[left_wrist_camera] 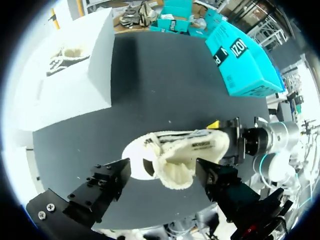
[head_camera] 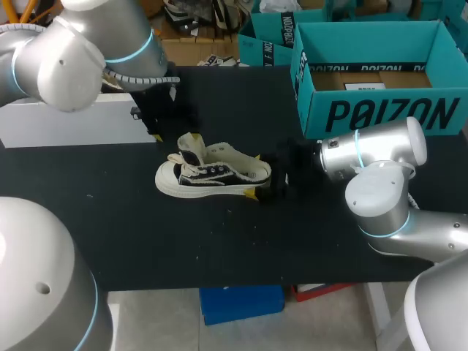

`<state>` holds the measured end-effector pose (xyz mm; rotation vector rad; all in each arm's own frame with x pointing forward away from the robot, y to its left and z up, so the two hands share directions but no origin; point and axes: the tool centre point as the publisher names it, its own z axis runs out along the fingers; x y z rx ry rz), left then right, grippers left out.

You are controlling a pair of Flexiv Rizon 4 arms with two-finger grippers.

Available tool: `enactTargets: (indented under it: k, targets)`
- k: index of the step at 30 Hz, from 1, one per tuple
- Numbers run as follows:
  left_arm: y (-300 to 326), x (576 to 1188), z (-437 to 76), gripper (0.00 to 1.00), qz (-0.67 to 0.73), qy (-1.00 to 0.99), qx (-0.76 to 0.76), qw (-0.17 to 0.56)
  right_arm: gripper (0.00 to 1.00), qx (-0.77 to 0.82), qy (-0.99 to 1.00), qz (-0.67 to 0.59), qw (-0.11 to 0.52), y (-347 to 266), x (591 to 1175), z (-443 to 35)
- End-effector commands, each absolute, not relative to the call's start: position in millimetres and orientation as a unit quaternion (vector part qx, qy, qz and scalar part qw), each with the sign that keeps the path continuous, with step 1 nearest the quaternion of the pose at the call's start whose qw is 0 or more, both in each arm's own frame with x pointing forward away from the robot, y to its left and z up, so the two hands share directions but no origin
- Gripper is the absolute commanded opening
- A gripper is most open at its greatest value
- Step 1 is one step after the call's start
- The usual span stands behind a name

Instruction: Take the shoe out of the shoebox, open the shoe tongue, remove and reinsert the insole, then place the shoe into the shoebox

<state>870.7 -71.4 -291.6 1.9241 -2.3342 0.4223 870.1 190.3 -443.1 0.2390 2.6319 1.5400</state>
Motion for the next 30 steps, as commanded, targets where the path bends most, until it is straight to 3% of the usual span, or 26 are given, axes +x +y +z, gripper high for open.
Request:
enactTargets:
  k: [1, 2, 4, 5, 6, 12, 30]
  targets:
    - [-81, 878, -277, 1.0, 0.131, -0.919, 0.36, 0.095, 0.0, 0.079, 0.86, 0.503, 0.042, 191, 871, -446]
    - [-85, 880, -275, 1.0, 0.125, -0.935, 0.314, 0.108, 0.0, 0.079, 0.86, 0.503, 0.042, 191, 871, -446]
    - [-89, 882, -273, 0.88, 0.113, -0.958, 0.233, 0.123, 0.0, 0.079, 0.86, 0.503, 0.042, 191, 871, -446]
    - [-96, 884, -274, 0.35, 0.1, -0.971, 0.179, 0.123, 0.0, 0.079, 0.86, 0.503, 0.042, 191, 871, -446]
    - [-102, 886, -275, 0.0, 0.091, -0.977, 0.146, 0.129, 0.0, 0.079, 0.86, 0.503, 0.042, 191, 871, -446]
    - [-131, 893, -278, 0.0, 0.085, -0.984, 0.027, 0.155, 0.0, 0.079, 0.86, 0.503, 0.042, 191, 871, -446]
    - [-135, 889, -285, 0.0, 0.11, -0.983, -0.017, 0.144, 0.0, 0.079, 0.86, 0.503, 0.042, 191, 871, -446]
